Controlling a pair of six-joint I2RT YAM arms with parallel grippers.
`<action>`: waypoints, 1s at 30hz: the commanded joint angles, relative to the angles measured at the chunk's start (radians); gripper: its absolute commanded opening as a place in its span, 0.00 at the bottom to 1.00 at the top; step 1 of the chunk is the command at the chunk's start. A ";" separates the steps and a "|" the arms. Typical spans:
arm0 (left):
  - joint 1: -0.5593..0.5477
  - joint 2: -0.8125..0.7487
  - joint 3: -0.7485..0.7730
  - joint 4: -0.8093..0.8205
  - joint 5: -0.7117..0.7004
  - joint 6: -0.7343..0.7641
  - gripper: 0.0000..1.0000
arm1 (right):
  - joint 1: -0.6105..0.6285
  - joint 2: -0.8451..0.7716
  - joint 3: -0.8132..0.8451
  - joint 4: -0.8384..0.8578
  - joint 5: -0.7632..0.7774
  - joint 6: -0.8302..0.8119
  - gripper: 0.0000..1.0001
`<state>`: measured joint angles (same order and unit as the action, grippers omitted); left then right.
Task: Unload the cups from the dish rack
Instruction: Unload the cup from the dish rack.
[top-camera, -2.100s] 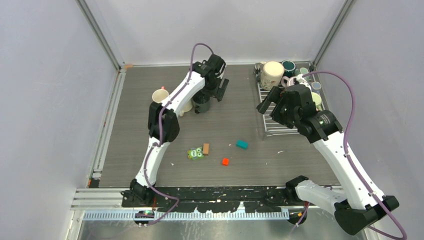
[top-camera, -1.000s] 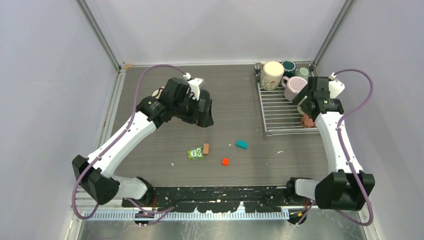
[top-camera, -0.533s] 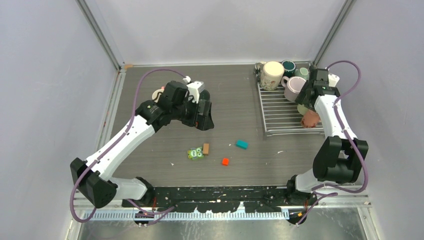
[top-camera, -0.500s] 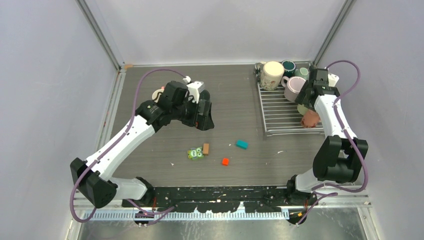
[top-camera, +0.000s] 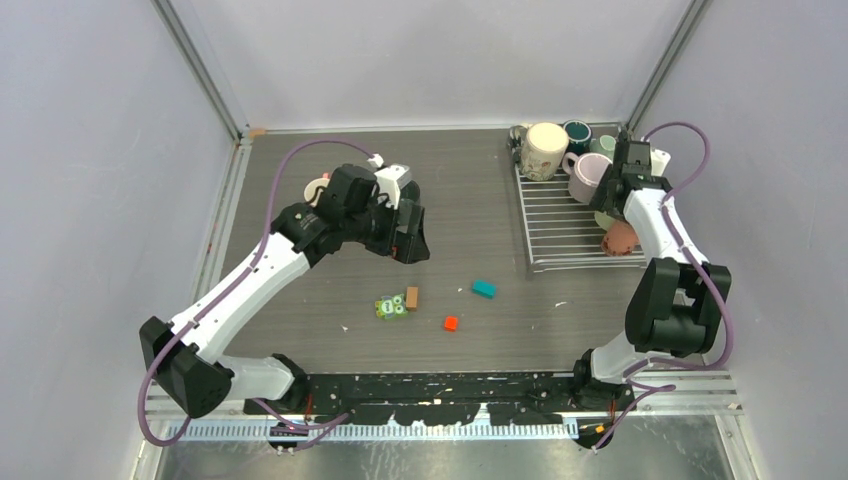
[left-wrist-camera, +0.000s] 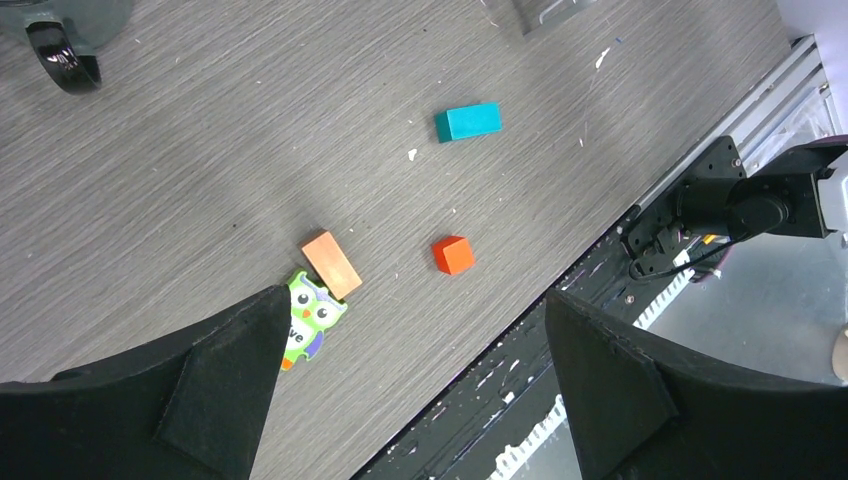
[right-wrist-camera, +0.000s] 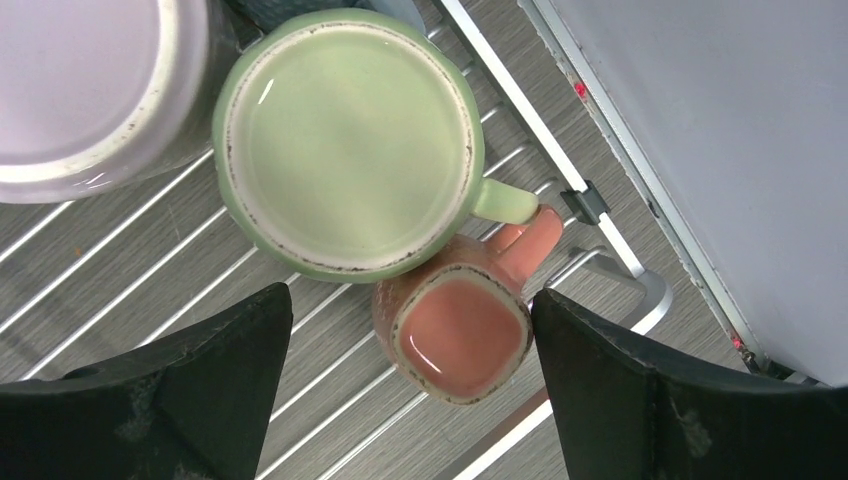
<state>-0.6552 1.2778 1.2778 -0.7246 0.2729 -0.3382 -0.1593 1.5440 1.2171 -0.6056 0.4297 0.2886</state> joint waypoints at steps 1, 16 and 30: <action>-0.010 -0.034 -0.005 0.049 0.015 -0.002 1.00 | -0.003 0.010 -0.004 0.035 0.030 -0.006 0.92; -0.012 -0.029 -0.006 0.048 0.017 -0.002 1.00 | -0.003 -0.001 -0.062 0.019 0.001 0.062 0.73; -0.013 -0.020 -0.003 0.048 0.023 -0.002 1.00 | 0.033 -0.068 -0.108 0.012 0.035 0.113 0.60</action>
<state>-0.6632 1.2758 1.2713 -0.7143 0.2737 -0.3382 -0.1394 1.5311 1.1011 -0.6098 0.4324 0.3744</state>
